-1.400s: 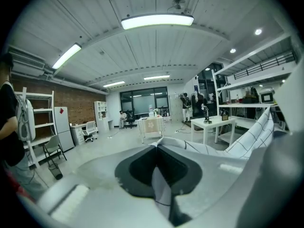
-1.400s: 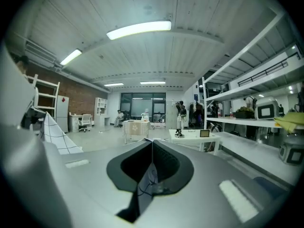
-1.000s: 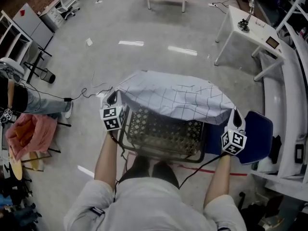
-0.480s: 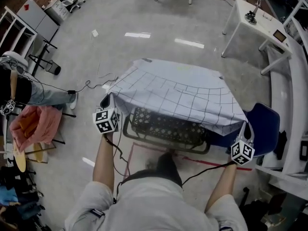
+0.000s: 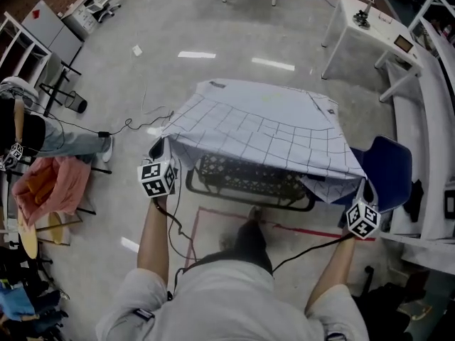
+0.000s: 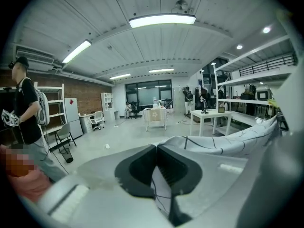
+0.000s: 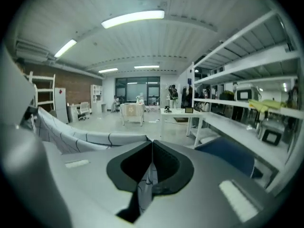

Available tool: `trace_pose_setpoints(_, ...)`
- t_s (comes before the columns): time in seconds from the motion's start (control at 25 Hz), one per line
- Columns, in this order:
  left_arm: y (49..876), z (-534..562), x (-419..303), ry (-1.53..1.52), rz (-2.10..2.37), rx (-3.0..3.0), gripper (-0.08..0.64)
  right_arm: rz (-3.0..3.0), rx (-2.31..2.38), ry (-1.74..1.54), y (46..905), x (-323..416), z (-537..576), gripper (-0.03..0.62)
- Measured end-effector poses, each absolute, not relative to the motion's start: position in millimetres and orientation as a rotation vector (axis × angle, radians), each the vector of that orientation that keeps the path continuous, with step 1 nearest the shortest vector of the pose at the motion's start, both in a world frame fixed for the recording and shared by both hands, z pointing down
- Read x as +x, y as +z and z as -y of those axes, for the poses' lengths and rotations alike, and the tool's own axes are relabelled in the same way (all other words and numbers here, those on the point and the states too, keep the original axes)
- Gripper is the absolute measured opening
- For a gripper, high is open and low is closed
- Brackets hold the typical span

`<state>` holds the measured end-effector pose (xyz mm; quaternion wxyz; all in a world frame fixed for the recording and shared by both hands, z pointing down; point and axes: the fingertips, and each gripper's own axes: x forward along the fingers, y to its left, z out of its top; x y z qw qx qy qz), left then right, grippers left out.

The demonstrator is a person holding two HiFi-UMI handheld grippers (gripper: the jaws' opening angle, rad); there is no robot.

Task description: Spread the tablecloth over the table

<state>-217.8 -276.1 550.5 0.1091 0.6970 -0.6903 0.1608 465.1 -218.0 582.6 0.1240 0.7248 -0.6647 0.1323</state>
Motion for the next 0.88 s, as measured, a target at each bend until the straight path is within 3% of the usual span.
trace_pose_setpoints(0.56, 532.9, 249.4, -266.8, 0.414, 2.172, 1.910, 0.023, 2.096, 1.950, 0.268, 574.1, 383.8, 287.3, 0.008)
trace_pose_setpoints(0.68, 540.3, 256.8, -266.1, 0.397, 2.138, 1.932, 0.023, 2.028, 2.046, 0.289, 568.5, 406.6, 284.4, 0.008)
trace_pose_setpoints(0.88, 538.7, 289.0, -196.2, 0.389, 2.010, 2.100, 0.023, 1.911, 2.152, 0.315, 556.2, 485.6, 243.2, 0.008)
